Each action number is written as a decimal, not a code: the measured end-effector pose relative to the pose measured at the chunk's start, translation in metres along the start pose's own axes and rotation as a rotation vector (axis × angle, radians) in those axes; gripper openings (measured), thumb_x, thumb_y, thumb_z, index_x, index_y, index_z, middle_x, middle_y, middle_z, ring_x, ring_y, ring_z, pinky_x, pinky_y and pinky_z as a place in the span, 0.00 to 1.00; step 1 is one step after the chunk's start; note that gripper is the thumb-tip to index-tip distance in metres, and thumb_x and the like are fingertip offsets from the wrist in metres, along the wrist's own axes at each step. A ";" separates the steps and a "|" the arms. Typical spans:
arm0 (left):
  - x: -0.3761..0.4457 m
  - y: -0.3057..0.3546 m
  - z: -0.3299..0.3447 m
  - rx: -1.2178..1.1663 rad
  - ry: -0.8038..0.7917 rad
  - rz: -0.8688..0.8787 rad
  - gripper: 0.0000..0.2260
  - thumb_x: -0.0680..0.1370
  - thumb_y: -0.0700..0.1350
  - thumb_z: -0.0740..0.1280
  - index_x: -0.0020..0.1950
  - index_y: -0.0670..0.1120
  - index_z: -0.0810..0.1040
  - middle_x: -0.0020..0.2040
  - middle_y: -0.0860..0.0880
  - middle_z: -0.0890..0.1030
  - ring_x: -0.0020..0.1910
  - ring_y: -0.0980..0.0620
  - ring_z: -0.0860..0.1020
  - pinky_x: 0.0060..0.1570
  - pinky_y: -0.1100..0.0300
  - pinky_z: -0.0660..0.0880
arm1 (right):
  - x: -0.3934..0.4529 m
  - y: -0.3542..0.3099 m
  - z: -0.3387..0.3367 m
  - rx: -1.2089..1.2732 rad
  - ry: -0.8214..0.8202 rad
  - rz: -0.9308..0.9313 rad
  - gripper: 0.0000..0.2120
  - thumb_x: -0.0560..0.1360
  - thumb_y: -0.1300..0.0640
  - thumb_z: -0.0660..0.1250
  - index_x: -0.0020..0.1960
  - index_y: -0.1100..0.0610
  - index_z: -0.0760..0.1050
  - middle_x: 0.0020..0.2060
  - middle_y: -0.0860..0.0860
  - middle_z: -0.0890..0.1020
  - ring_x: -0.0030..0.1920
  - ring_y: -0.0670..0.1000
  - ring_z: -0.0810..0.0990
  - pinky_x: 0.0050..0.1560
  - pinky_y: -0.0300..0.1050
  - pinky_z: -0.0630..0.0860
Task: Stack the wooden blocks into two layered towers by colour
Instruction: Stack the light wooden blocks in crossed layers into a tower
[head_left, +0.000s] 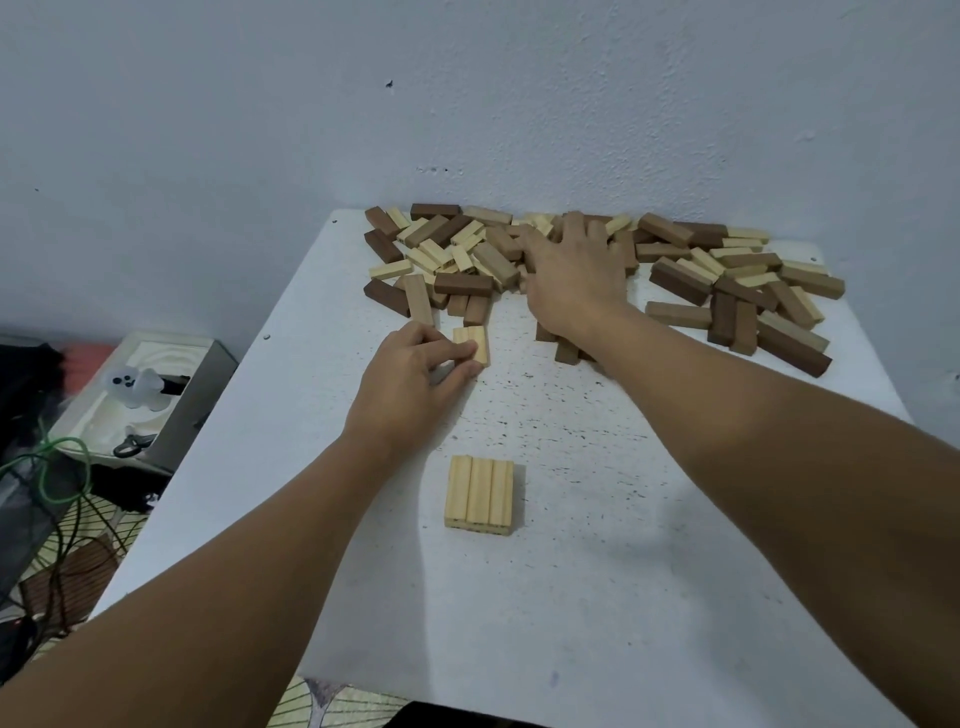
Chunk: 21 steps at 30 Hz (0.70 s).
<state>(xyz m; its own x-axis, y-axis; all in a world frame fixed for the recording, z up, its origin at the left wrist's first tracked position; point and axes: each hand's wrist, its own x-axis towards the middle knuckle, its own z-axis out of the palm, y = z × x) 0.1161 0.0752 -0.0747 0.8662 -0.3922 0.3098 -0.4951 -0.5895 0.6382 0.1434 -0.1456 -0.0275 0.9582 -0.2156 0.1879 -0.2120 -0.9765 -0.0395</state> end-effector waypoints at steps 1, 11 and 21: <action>0.001 0.000 0.000 0.001 0.003 0.001 0.13 0.80 0.53 0.72 0.62 0.52 0.86 0.52 0.55 0.78 0.54 0.56 0.76 0.51 0.60 0.74 | 0.003 0.001 0.000 -0.029 -0.018 0.001 0.29 0.80 0.53 0.66 0.79 0.46 0.62 0.70 0.59 0.67 0.69 0.62 0.66 0.66 0.60 0.66; 0.002 0.000 0.001 0.002 0.003 0.003 0.13 0.79 0.53 0.73 0.62 0.52 0.86 0.51 0.56 0.77 0.53 0.55 0.77 0.52 0.59 0.75 | 0.015 0.008 0.009 -0.017 0.115 -0.024 0.14 0.79 0.58 0.68 0.62 0.46 0.79 0.60 0.51 0.77 0.63 0.57 0.71 0.58 0.54 0.65; 0.001 0.002 0.000 -0.007 0.006 -0.014 0.12 0.79 0.53 0.73 0.61 0.51 0.87 0.50 0.55 0.78 0.50 0.56 0.76 0.46 0.63 0.71 | -0.043 -0.003 -0.002 0.311 0.532 -0.202 0.09 0.82 0.50 0.65 0.55 0.49 0.84 0.49 0.47 0.81 0.52 0.54 0.77 0.52 0.50 0.65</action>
<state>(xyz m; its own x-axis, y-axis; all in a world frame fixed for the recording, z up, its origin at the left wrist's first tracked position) 0.1158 0.0737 -0.0727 0.8732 -0.3802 0.3048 -0.4827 -0.5896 0.6475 0.1030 -0.1335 -0.0336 0.7301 -0.0756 0.6791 0.1042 -0.9699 -0.2200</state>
